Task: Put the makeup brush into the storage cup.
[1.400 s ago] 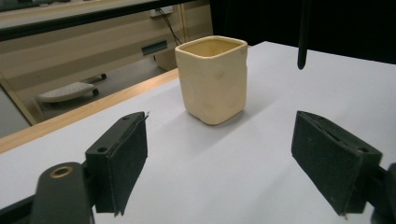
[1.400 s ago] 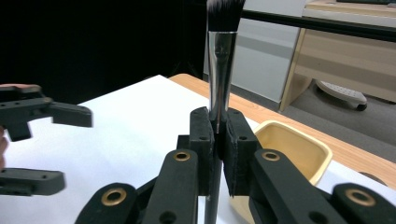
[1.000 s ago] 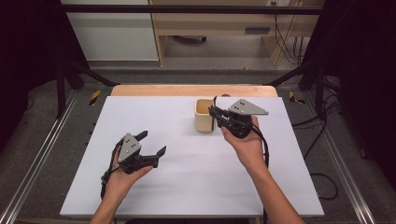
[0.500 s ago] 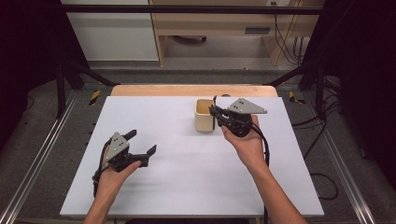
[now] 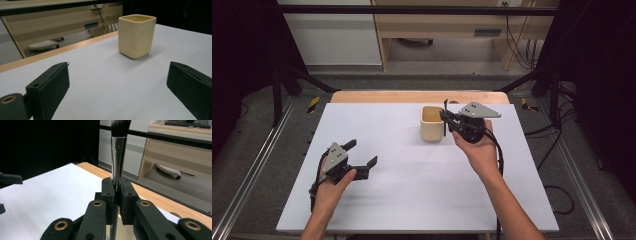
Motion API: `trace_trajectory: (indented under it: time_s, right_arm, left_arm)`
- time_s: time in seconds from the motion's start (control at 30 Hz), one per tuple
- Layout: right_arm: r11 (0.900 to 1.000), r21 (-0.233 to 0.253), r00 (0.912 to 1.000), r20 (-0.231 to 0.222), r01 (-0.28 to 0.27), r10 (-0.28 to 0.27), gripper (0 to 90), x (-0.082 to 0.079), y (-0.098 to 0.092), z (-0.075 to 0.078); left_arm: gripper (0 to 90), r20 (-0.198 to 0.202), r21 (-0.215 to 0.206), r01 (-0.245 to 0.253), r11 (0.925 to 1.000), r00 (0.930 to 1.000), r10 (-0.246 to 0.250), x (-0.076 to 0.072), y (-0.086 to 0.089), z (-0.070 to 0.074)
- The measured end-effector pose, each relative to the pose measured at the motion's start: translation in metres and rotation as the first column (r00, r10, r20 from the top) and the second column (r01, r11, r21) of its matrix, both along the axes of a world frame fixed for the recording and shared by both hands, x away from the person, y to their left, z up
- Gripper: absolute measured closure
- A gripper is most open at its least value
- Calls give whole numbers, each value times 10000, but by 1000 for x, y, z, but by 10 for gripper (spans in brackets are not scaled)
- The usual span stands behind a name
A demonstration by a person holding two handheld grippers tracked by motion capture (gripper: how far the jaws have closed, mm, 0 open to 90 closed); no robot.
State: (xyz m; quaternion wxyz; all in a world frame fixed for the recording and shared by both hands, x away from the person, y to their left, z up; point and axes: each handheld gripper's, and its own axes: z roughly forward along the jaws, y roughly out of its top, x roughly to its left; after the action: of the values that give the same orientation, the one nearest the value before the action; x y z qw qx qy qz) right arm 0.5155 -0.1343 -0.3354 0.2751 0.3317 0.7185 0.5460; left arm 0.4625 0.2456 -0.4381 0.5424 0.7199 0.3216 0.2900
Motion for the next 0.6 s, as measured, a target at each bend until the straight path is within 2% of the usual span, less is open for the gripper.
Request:
trace_trajectory:
  time_s: [0.27,0.6]
  right_arm:
    - [10000,-29,10000,-68,17,-17,836,4,-1,-1]
    - [9994,235,9997,55,255,-256,836,11,0,2]
  left_arm:
    - [44,52,20,36,10000,10000,-36,-1,0,0]
    - [43,72,-69,116,9999,9999,-116,-1,2,0]
